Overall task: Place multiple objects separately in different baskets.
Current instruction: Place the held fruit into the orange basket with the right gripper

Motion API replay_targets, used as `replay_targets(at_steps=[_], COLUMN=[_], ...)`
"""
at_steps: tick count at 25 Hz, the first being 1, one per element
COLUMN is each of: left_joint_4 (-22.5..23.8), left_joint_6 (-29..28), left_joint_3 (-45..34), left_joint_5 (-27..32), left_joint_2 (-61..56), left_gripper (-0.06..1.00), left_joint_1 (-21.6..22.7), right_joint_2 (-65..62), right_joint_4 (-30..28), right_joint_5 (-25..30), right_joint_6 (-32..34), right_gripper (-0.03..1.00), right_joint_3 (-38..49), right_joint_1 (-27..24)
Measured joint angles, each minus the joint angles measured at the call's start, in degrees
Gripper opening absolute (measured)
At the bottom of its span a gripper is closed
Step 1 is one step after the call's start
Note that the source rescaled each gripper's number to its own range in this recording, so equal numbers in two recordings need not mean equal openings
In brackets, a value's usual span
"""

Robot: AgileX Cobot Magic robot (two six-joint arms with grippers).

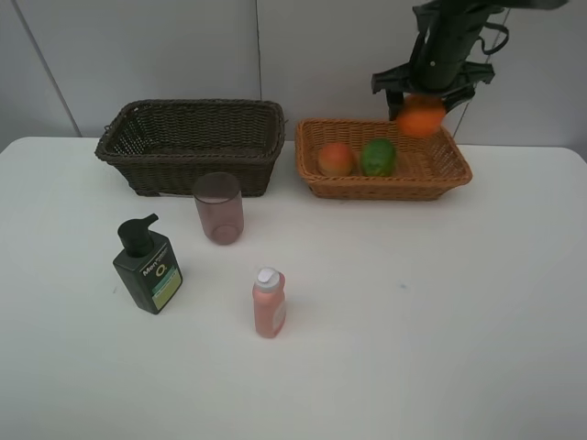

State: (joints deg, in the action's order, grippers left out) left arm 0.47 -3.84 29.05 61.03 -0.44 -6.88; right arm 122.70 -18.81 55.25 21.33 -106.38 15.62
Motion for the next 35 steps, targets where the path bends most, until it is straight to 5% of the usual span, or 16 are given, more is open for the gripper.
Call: replay_targets(at_steps=[29, 35], left_joint_4=[0.0, 0.0], left_joint_6=[0.02, 0.02], left_joint_3=[0.0, 0.0], left_joint_5=[0.0, 0.0], left_joint_2=[0.0, 0.0], left_gripper=[1.0, 1.0], left_joint_1=[0.0, 0.0], right_joint_2=[4.18, 2.43], right_joint_4=[-0.74, -1.16], right_joint_5=[3.87, 4.25], right_joint_6=[3.68, 5.2], right_gripper=[0.43, 0.62], right_joint_3=[0.57, 0.57], right_joint_1=[2.85, 3.55])
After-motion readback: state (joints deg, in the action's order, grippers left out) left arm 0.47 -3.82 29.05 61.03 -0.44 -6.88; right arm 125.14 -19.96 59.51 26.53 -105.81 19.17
